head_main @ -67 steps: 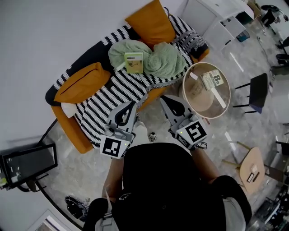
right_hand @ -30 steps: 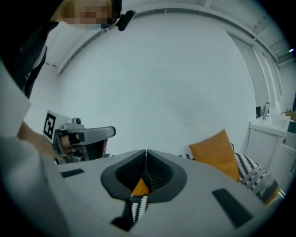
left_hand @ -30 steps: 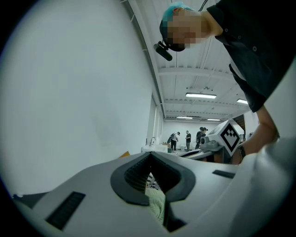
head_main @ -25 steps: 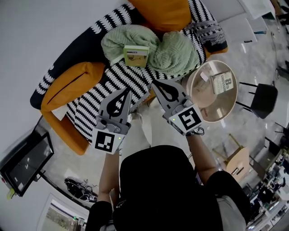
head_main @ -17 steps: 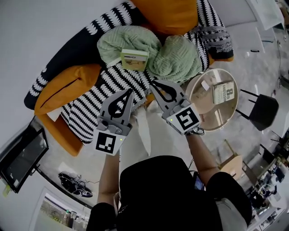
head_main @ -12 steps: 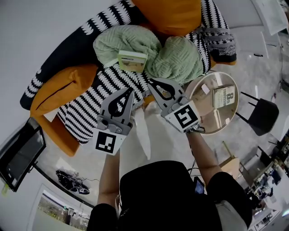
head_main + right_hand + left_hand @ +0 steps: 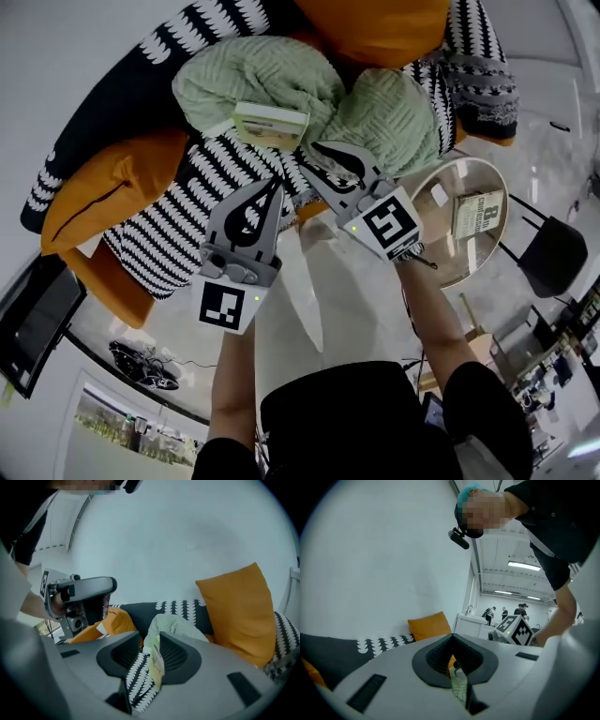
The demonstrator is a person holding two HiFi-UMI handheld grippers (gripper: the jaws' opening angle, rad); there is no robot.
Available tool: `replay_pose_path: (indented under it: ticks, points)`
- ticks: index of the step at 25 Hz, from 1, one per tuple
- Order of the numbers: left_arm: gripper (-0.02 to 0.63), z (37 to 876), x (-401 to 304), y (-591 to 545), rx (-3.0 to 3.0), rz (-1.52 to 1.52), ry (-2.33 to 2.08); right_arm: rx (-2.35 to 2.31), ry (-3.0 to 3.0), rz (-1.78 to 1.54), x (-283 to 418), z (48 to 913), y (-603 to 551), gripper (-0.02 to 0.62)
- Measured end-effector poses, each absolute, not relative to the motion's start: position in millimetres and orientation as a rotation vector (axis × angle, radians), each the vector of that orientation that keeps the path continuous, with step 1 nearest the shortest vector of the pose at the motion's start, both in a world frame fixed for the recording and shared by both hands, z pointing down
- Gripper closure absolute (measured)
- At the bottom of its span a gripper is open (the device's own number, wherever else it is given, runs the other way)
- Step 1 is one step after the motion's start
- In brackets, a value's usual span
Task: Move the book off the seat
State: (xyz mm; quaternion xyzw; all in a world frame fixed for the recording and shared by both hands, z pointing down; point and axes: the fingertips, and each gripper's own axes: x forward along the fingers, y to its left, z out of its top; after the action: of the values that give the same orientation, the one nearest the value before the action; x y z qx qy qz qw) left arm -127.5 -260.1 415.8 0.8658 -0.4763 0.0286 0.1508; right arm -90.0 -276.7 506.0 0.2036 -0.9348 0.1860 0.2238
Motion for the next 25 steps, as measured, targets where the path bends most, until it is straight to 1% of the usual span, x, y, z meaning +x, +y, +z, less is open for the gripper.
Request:
replay_pose_path:
  ticks: [2,4,6,10,18,25]
  points:
    - [0.597,430.7,-125.6,-266.5,2.480,0.083,-1.376,0.510,-2.578,0.527,-90.9,529.6,-282.9,0.446]
    - [0.597,445.1,-124.8,-273.2,2.466,0.081,-1.389,0.468,-2.571,0.546,-91.5,550.7,-289.5,0.393]
    - [0.597,456.5,-125.1,-278.4,2.447,0.078,-1.406,0.447,-2.559,0.554,-91.4,568.8,-295.6,0.367]
    - [0.597,482.3,-126.1,-288.8,2.439,0.099,-1.419,0.428,-2.522,0.529,-90.5,605.1,-310.8,0.353]
    - [0.597,512.1,-133.5,-294.9,2.418,0.146,-1.431,0.335,-2.450,0.515,-97.3,658.4,-329.9,0.348]
    - [0.597,517.5,-137.6,-291.3,2.412,0.133,-1.440,0.194,-2.419,0.504,-107.8,672.0,-318.2,0.348]
